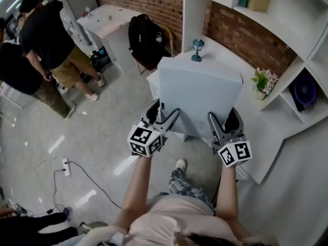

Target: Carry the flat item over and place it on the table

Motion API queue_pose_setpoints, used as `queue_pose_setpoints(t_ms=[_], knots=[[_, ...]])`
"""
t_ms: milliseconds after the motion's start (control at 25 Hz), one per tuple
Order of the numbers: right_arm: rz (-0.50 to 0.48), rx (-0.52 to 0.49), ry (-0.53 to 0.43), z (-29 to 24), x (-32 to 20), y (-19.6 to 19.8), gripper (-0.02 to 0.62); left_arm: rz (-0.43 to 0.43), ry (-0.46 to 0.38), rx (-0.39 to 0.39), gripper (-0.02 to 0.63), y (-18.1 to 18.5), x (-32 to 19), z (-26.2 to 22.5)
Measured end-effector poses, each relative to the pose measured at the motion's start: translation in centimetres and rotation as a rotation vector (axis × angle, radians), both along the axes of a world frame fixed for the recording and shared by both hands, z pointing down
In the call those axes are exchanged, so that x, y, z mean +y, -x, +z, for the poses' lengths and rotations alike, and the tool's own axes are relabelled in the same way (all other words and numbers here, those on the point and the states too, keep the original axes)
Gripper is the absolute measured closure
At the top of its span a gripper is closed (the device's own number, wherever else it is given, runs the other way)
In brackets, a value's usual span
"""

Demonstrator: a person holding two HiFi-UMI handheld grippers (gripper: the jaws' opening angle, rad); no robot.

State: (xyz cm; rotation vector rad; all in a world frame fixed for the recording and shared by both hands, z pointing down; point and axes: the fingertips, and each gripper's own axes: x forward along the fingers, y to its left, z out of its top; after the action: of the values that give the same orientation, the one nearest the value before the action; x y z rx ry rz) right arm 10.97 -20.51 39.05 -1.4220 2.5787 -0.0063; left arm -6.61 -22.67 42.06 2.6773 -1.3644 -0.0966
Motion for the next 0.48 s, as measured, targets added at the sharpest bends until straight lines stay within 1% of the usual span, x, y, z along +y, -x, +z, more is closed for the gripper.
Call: queue_pose_setpoints(t_ms=[240,480], knots=[[-0.007,0.000,0.014,0.1,-9.5,-0.6,0.233,-0.014,0.014,0.002,0.293,-0.6,-9.5,0.3],[0.010,0.001,0.040,0.6,-14.9,-1.5,0.233,-0.005,0.046,-0.008,0.293,-1.5,-14.8,0.9]])
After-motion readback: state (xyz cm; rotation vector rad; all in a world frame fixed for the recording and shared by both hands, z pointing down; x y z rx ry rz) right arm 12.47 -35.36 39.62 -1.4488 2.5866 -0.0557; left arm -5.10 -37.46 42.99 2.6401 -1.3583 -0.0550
